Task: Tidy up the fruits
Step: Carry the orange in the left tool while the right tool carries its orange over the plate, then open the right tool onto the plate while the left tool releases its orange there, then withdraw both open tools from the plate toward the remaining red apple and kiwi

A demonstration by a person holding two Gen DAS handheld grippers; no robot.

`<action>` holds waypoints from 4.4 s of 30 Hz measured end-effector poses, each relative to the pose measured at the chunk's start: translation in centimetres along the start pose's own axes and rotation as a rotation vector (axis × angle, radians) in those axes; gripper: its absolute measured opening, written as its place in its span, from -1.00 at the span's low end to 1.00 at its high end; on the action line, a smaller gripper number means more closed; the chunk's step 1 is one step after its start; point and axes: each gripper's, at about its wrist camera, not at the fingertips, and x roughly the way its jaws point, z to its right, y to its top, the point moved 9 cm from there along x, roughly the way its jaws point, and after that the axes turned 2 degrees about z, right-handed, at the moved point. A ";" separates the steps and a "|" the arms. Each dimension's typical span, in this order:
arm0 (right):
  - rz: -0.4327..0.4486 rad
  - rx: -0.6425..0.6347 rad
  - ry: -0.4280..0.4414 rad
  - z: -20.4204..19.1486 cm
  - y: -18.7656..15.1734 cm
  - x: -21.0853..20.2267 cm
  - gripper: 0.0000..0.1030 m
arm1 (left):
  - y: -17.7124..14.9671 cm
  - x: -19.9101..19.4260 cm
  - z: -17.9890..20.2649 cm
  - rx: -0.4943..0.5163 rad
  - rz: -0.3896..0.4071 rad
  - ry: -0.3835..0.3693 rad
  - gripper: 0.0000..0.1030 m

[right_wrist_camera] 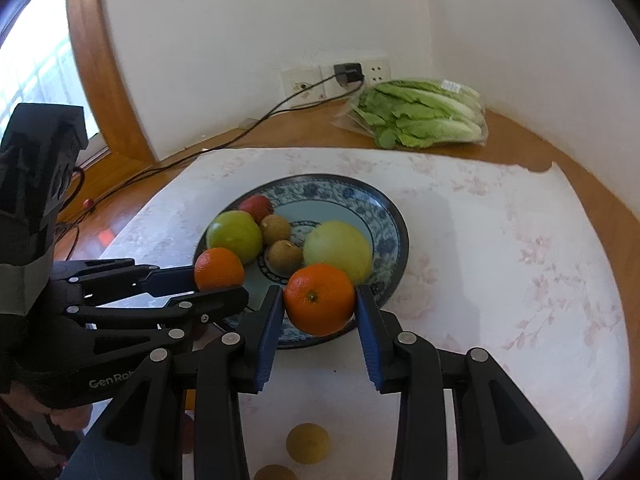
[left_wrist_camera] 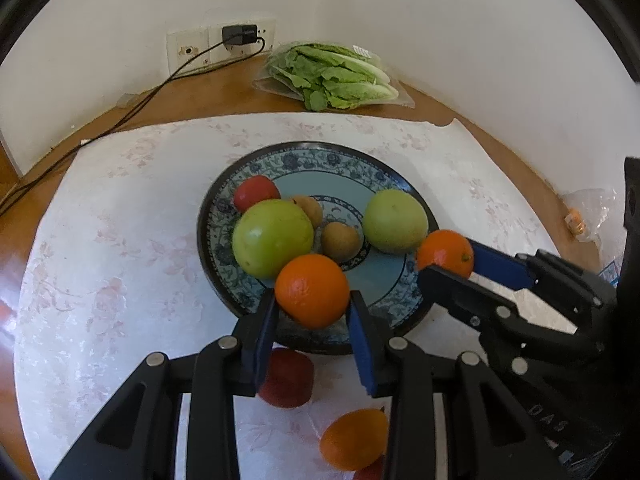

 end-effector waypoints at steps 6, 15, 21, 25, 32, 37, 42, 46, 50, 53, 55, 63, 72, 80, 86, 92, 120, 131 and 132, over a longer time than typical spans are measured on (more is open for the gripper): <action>-0.006 0.006 0.027 -0.2 0.8 -0.3 -0.28 | 0.6 -1.5 -0.1 0.000 0.034 -0.014 -0.31; 0.016 0.024 0.029 0.1 2.9 -0.2 -0.28 | 3.0 -2.1 0.4 0.033 0.067 -0.012 -0.31; 0.019 0.037 0.022 0.8 4.2 0.7 -0.28 | 4.8 -1.2 0.3 0.037 0.076 -0.024 -0.31; 0.015 0.058 0.017 1.5 4.8 1.7 -0.28 | 5.7 -0.3 0.1 0.038 0.082 -0.025 -0.31; -0.006 0.086 0.008 2.7 5.2 3.7 -0.28 | 6.6 1.9 -0.5 0.015 0.048 -0.028 -0.31; -0.020 0.102 0.014 3.1 5.2 4.7 -0.28 | 6.8 2.6 -0.7 0.017 0.047 -0.022 -0.31; -0.033 0.120 0.019 3.6 4.8 5.8 -0.28 | 7.0 2.9 -0.6 0.023 0.059 -0.033 -0.30; -0.021 0.137 0.028 3.8 4.9 6.1 -0.28 | 7.2 3.0 -0.4 0.040 0.065 -0.033 -0.30; -0.017 0.156 0.039 4.1 4.9 6.2 -0.27 | 7.5 3.3 -0.1 0.047 0.060 -0.057 -0.31; -0.012 0.164 0.038 4.4 5.0 6.1 -0.27 | 7.7 3.6 0.2 0.059 0.054 -0.063 -0.31; -0.010 0.170 0.035 4.6 5.0 6.1 -0.27 | 7.8 3.8 0.3 0.068 0.043 -0.072 -0.31; 0.008 0.206 0.048 5.0 5.0 4.6 -0.01 | 8.4 4.9 0.7 0.077 -0.012 -0.058 -0.30; 0.035 0.220 0.040 5.3 4.6 2.0 0.01 | 8.5 7.3 1.5 0.115 -0.105 0.028 -0.30; 0.007 0.251 0.036 6.1 3.3 1.9 0.01 | 7.8 8.0 1.8 0.129 -0.108 0.051 -0.28; 0.006 0.271 0.044 6.2 3.1 1.5 0.14 | 8.0 7.2 1.9 0.115 -0.100 0.035 -0.03; 0.006 0.280 0.046 5.9 2.7 0.8 0.16 | 7.9 4.9 2.2 0.126 -0.043 0.052 0.22; -0.043 0.196 0.046 1.4 -0.8 -2.8 0.17 | 0.8 -3.2 0.4 0.024 -0.016 0.089 0.37; -0.082 0.181 0.040 0.6 -3.0 -2.9 0.17 | -1.8 -3.6 -0.1 0.011 -0.032 0.090 0.37; -0.088 0.178 0.035 0.7 -3.3 -2.9 0.17 | -2.0 -3.6 -0.1 0.009 -0.031 0.089 0.37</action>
